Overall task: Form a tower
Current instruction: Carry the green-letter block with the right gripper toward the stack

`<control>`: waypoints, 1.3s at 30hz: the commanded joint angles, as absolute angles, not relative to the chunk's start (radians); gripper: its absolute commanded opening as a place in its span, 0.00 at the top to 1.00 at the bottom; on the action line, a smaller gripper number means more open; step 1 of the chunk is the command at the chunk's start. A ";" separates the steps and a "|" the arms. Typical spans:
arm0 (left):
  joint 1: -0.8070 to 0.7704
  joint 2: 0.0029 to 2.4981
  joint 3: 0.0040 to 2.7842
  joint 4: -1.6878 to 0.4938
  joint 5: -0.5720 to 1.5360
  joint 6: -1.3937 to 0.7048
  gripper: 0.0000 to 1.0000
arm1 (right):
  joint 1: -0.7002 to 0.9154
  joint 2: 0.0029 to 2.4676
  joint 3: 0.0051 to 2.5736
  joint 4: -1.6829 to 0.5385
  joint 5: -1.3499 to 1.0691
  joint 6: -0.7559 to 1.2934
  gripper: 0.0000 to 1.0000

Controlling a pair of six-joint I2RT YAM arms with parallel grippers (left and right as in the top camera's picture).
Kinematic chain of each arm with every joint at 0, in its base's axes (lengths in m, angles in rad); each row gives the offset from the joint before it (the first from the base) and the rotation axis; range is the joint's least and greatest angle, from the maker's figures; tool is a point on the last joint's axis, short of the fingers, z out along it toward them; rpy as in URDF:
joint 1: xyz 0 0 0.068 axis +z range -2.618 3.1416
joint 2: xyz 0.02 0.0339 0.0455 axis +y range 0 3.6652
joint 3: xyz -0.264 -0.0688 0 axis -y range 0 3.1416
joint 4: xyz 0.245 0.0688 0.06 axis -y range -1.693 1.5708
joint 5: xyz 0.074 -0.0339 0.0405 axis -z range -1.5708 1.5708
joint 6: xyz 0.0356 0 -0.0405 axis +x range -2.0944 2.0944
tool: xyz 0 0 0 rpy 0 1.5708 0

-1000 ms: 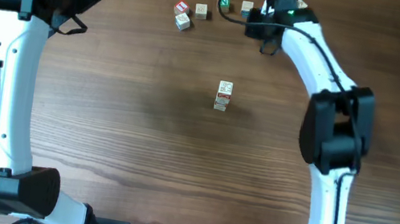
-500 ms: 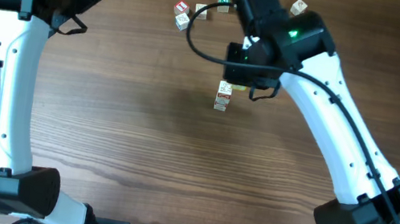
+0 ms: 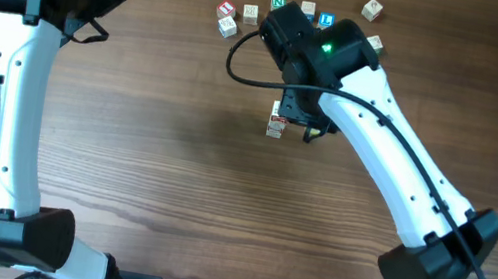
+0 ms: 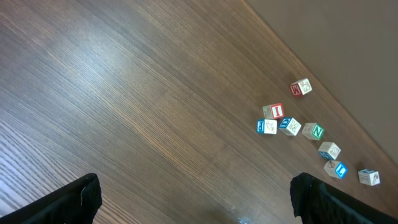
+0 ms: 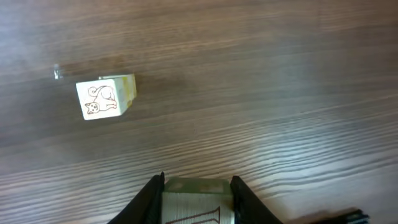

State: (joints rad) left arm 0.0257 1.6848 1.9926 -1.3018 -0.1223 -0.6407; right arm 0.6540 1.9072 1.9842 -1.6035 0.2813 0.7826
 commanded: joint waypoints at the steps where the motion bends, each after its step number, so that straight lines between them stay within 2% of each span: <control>1: 0.031 1.683 1.993 -1.299 -0.132 -0.632 0.00 | 0.683 1.760 1.986 -1.608 0.391 0.835 0.93; 5: 0.031 1.683 1.993 -1.299 -0.131 -0.632 0.00 | 0.759 1.643 1.815 -1.557 0.532 0.975 0.91; 8: 0.031 1.683 1.993 -1.299 -0.131 -0.632 0.00 | 0.757 1.629 1.633 -1.335 0.554 0.957 0.83; 12: 0.031 1.683 1.993 -1.299 -0.131 -0.632 0.00 | 0.735 1.631 1.537 -0.963 0.456 0.720 0.78; 15: 0.031 1.683 1.993 -1.299 -0.131 -0.632 0.00 | 0.714 1.631 1.475 -0.853 0.363 0.653 0.71; 18: 0.031 1.683 1.993 -1.299 -0.131 -0.632 0.00 | 0.680 1.633 1.392 -0.740 0.270 0.540 0.71; 21: 0.031 1.683 1.993 -1.299 -0.131 -0.632 0.00 | 0.645 1.665 1.388 -0.719 0.191 0.522 0.70; 23: 0.031 1.683 1.993 -1.299 -0.132 -0.632 0.00 | 0.633 1.685 1.388 -0.718 0.138 0.504 0.64; 28: 0.031 1.683 1.993 -1.299 -0.131 -0.632 0.00 | 0.631 1.705 1.388 -0.719 0.086 0.502 0.61; 36: 0.031 1.683 1.993 -1.299 -0.131 -0.632 0.00 | 0.628 1.705 1.402 -0.719 0.111 0.506 0.62; 39: 0.031 1.683 1.993 -1.299 -0.131 -0.632 0.00 | 0.628 1.705 1.433 -0.720 0.136 0.499 0.57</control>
